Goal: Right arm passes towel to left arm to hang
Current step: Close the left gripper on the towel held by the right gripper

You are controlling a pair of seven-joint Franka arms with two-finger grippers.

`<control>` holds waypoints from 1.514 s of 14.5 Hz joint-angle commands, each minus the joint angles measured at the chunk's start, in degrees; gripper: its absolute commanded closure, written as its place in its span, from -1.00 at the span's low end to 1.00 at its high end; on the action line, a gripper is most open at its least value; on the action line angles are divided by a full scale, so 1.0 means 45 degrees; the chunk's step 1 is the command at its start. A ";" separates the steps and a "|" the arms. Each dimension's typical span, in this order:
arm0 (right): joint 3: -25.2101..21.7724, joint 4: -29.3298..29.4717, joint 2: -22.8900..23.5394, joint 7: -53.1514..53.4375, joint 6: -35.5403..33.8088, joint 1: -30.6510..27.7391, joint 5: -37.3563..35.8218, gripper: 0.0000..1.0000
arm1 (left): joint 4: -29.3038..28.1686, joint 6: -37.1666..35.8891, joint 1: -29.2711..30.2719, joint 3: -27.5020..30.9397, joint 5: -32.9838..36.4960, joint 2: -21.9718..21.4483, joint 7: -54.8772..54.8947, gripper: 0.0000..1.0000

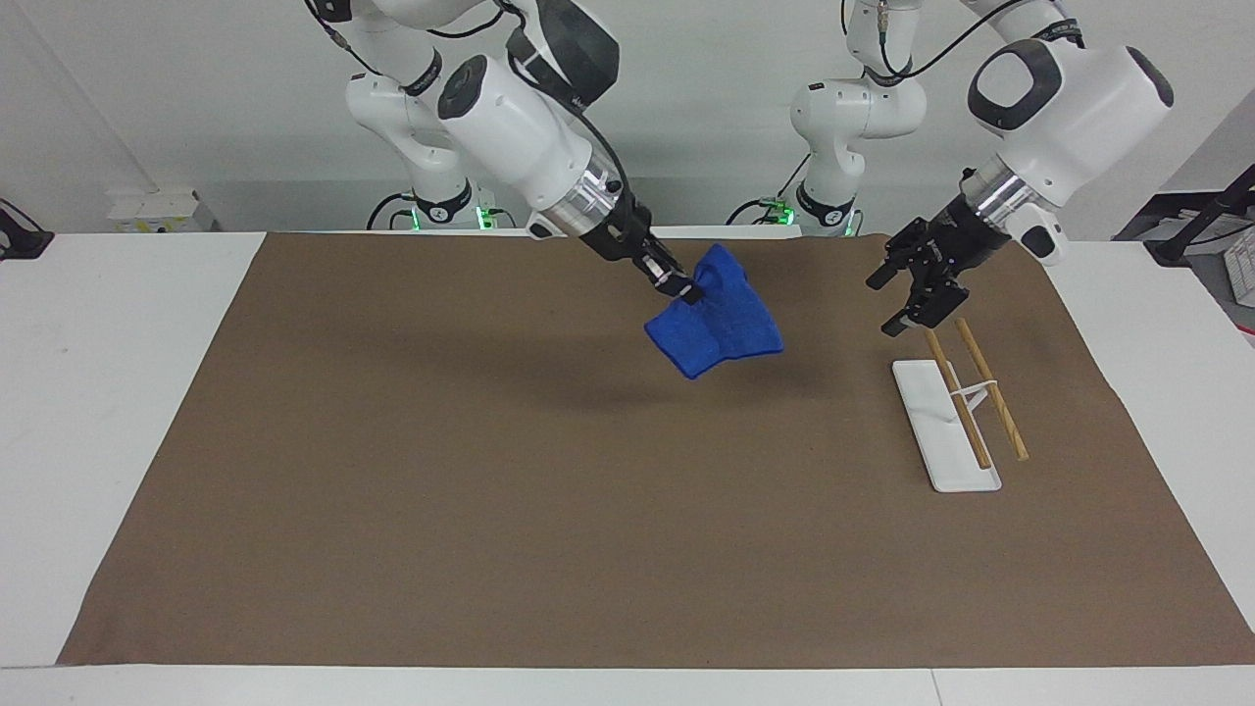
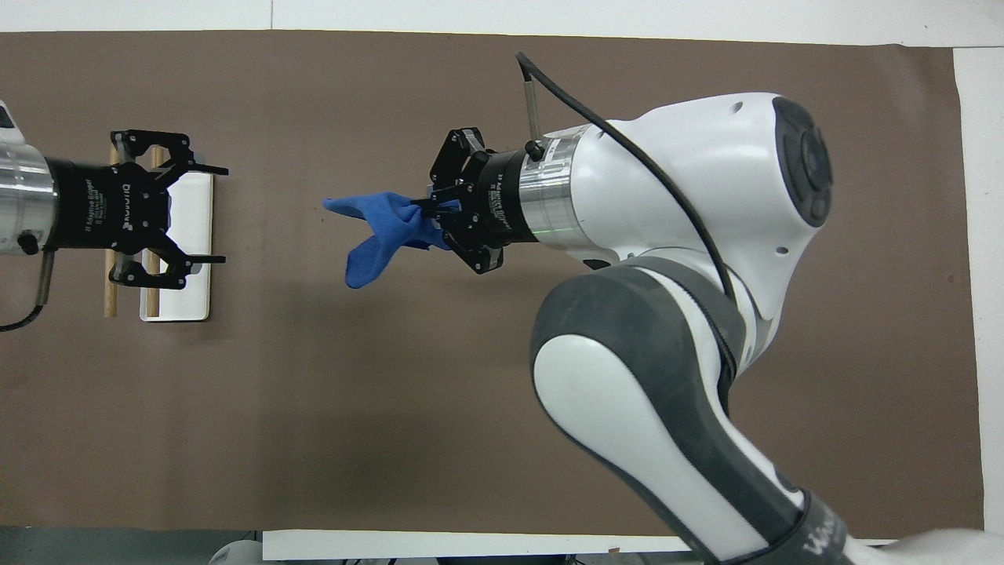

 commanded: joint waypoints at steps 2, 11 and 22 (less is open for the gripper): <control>0.0935 0.0302 0.0666 0.1028 0.1669 0.0087 0.0212 1.00 | -0.0473 0.0708 -0.0523 0.0098 -0.0359 -0.0053 -0.0235 -0.89; 0.1346 0.0184 0.0687 0.1362 0.1868 0.0245 0.0056 1.00 | -0.0083 0.1334 -0.0447 0.0117 -0.1728 0.0397 -0.0293 -0.88; 0.1346 -0.0050 0.0648 0.1323 0.1829 0.0245 0.0037 1.00 | -0.0257 0.1158 -0.0934 0.0117 -0.1298 0.0359 0.0117 -0.52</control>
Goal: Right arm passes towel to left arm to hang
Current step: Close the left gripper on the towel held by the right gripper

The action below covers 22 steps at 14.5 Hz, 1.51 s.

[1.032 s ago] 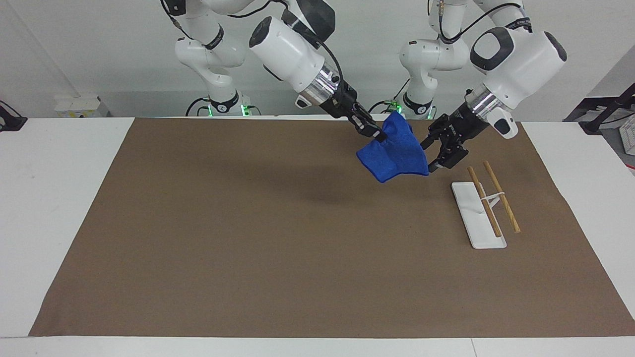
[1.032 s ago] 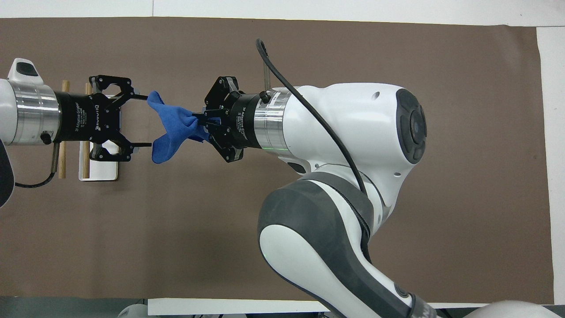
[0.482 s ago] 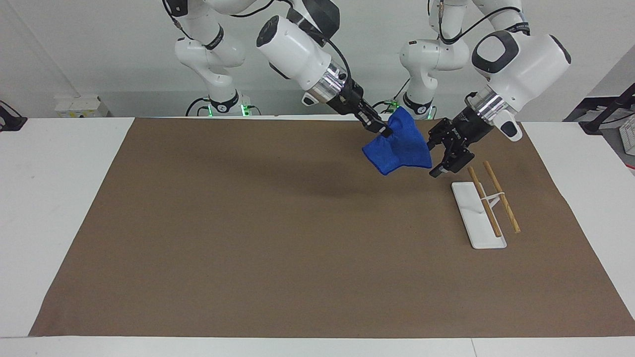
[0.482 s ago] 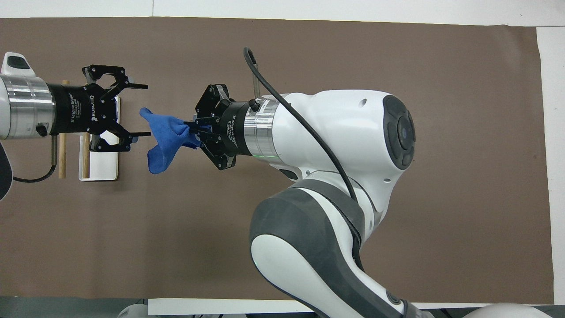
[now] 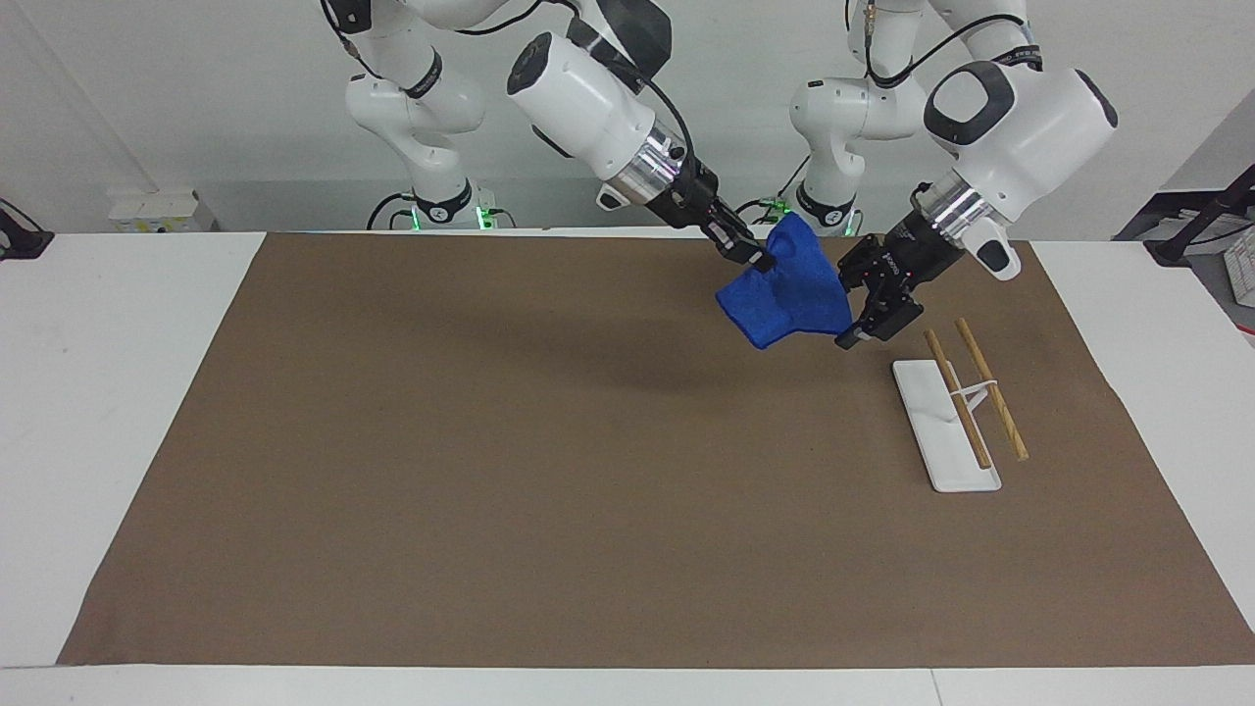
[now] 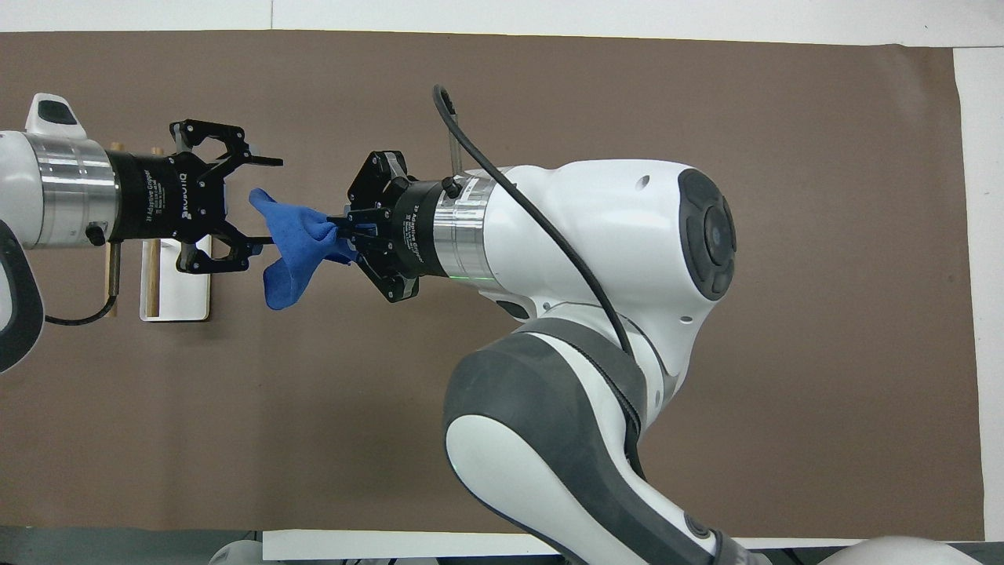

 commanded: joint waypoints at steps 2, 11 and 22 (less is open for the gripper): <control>0.0184 -0.0051 0.0072 0.0137 0.0127 -0.0121 0.0034 1.00 | -0.0193 -0.0475 -0.0136 0.0101 0.0338 -0.0047 0.0260 -0.49; 0.0184 -0.0052 0.0072 0.0117 0.0049 -0.0121 0.0015 1.00 | 0.0001 -0.1314 -0.0039 0.0100 0.0477 0.0109 0.0592 0.38; 0.0184 -0.0032 0.0072 0.0117 0.0029 -0.0140 0.0015 1.00 | 0.0432 -0.1278 -0.0019 0.0100 0.0653 0.0305 0.0729 1.00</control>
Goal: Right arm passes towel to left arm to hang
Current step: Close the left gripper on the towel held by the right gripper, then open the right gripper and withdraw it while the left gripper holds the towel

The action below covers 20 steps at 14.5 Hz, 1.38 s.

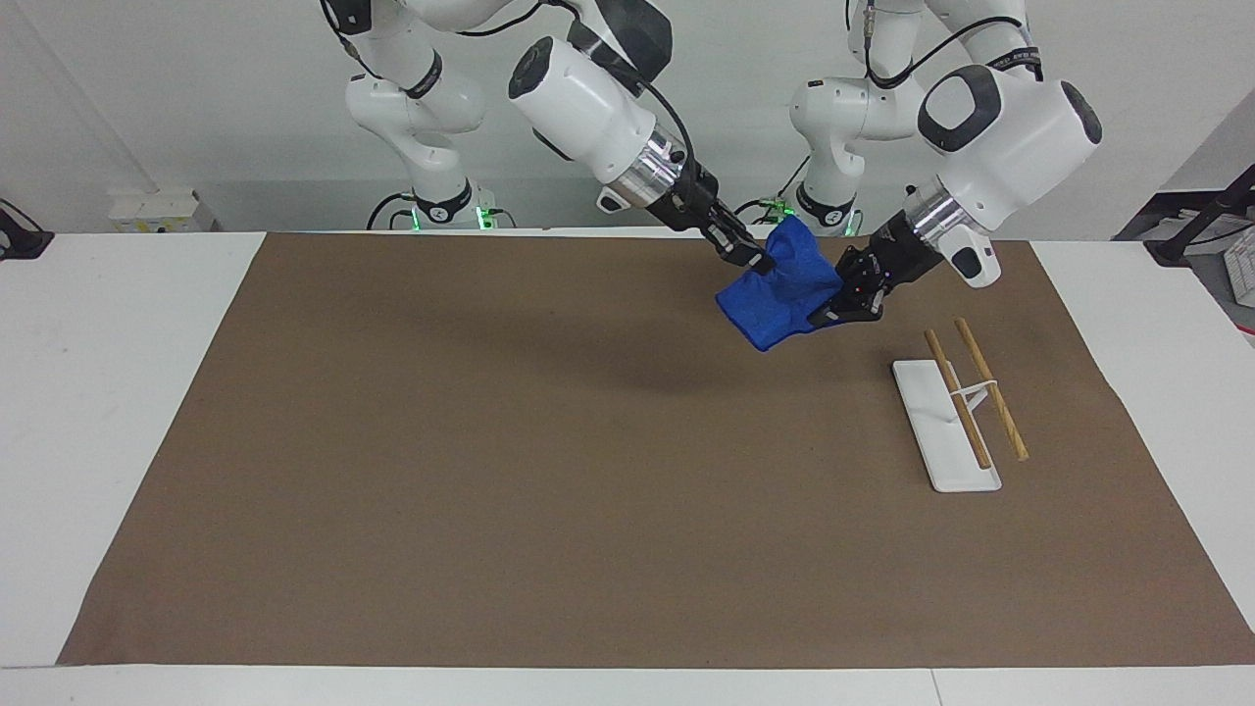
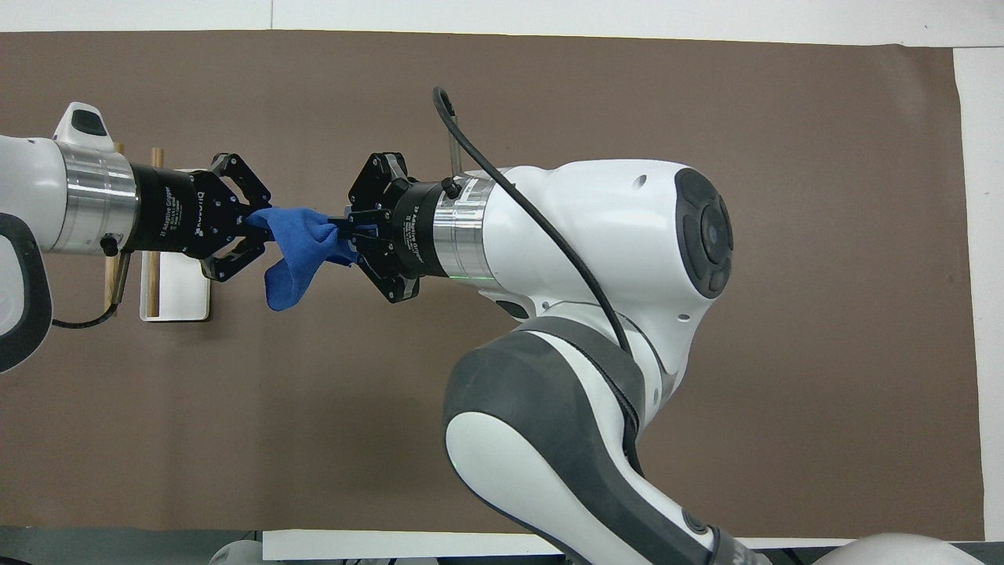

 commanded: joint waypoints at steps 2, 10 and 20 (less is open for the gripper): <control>0.0184 -0.0019 0.0037 0.0156 -0.0014 -0.0220 0.0035 0.29 | 0.0338 -0.0133 0.0000 0.0086 0.0189 0.0202 0.0082 1.00; 0.0125 -0.0039 0.0037 -0.1301 -0.0170 -0.0279 -0.1583 -1.00 | 0.0435 0.1113 0.0253 0.0106 0.0189 0.0416 0.0276 1.00; -0.1276 -0.0019 -0.0685 -1.1980 -0.6590 -0.1900 -0.7172 -1.00 | 0.0319 0.1253 0.1990 0.0203 0.1361 0.0436 0.6389 1.00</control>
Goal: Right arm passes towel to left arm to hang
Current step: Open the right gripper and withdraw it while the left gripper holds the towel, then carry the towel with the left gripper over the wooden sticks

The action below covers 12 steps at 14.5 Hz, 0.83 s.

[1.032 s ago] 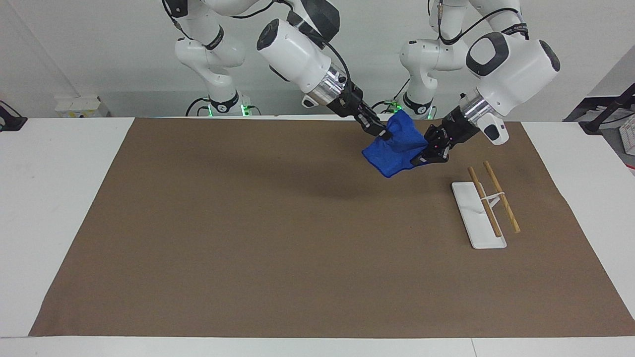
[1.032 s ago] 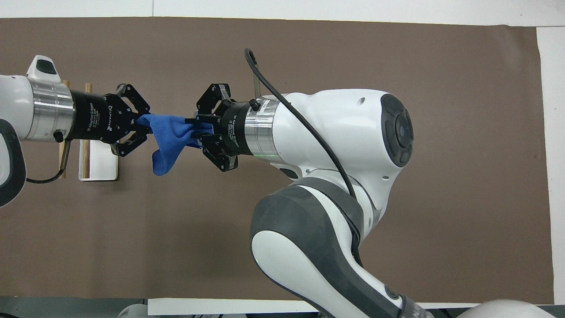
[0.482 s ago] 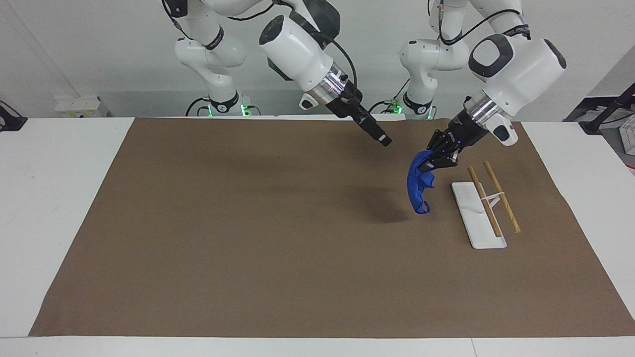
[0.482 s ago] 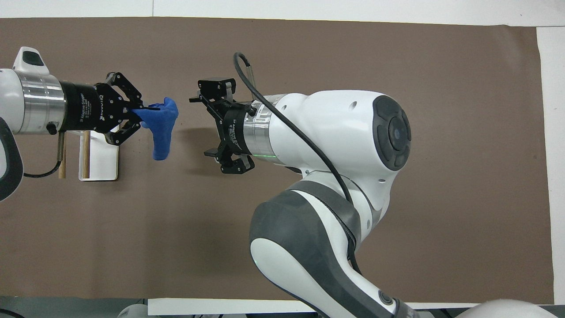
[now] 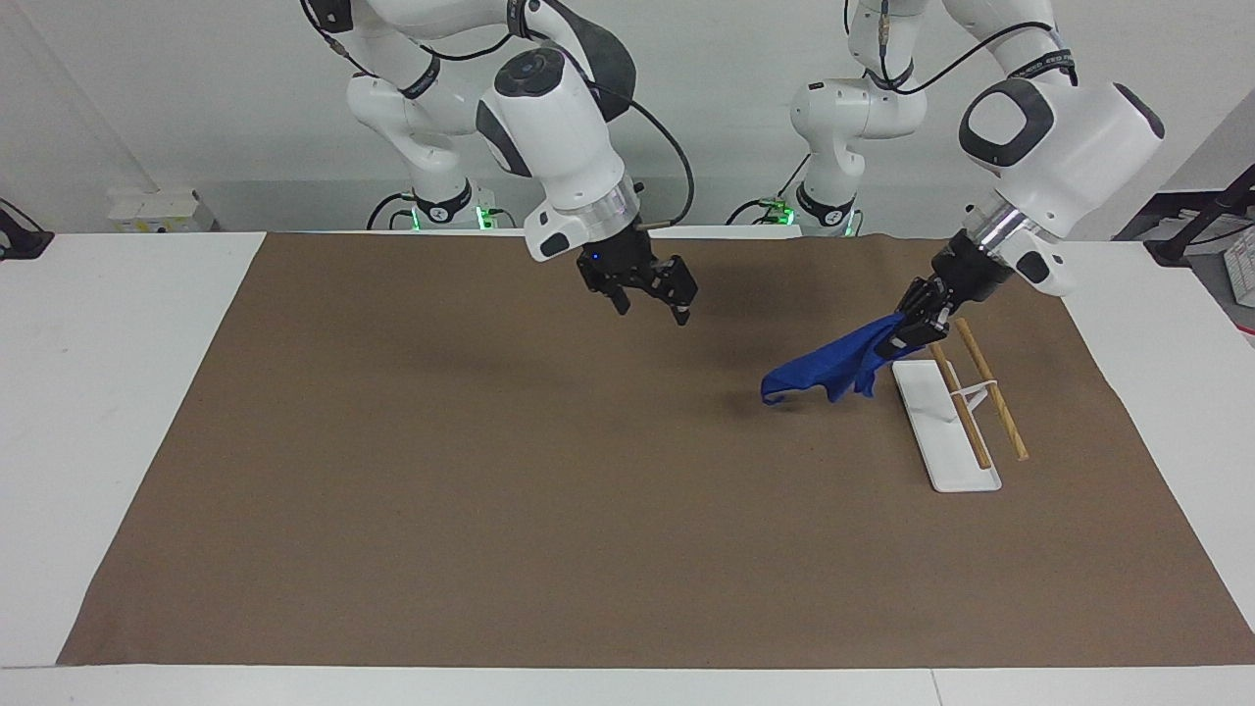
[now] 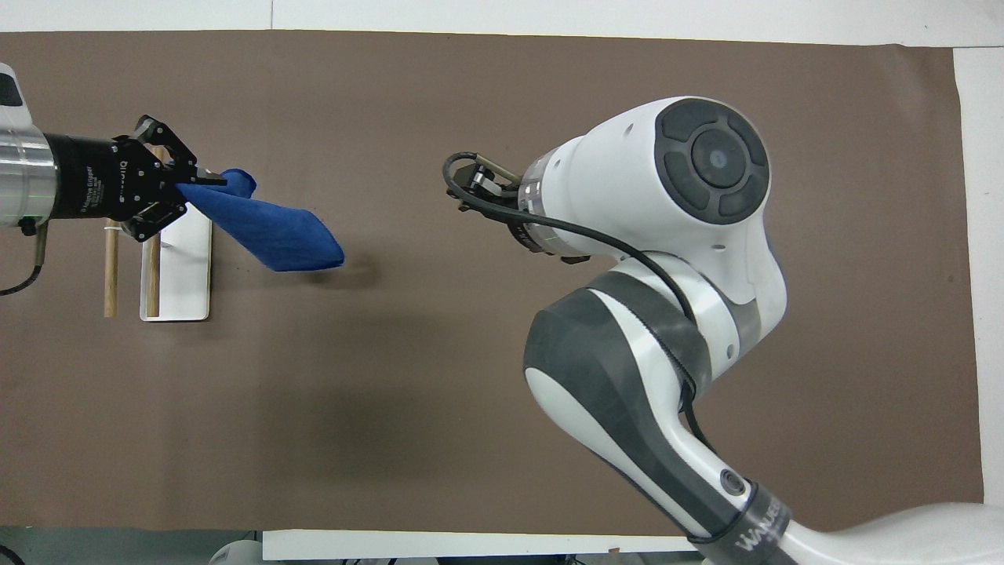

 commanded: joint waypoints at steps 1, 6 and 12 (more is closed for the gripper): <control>-0.1276 -0.0035 -0.0549 -0.3358 -0.1684 -0.0291 -0.0335 -1.00 | 0.0078 0.0014 0.0636 -0.0028 0.0337 0.0043 0.0927 1.00; -0.4928 -0.0034 -0.1622 -0.8246 -0.3504 -0.0137 -0.0335 -1.00 | -0.0781 0.0579 0.0873 -0.0028 0.0591 -0.0269 0.0676 0.99; -0.9792 0.0160 -0.2621 -1.1469 -0.5203 0.1893 -0.0257 -1.00 | -0.1424 0.2162 0.0872 -0.0008 0.0611 -0.0385 -0.3113 0.99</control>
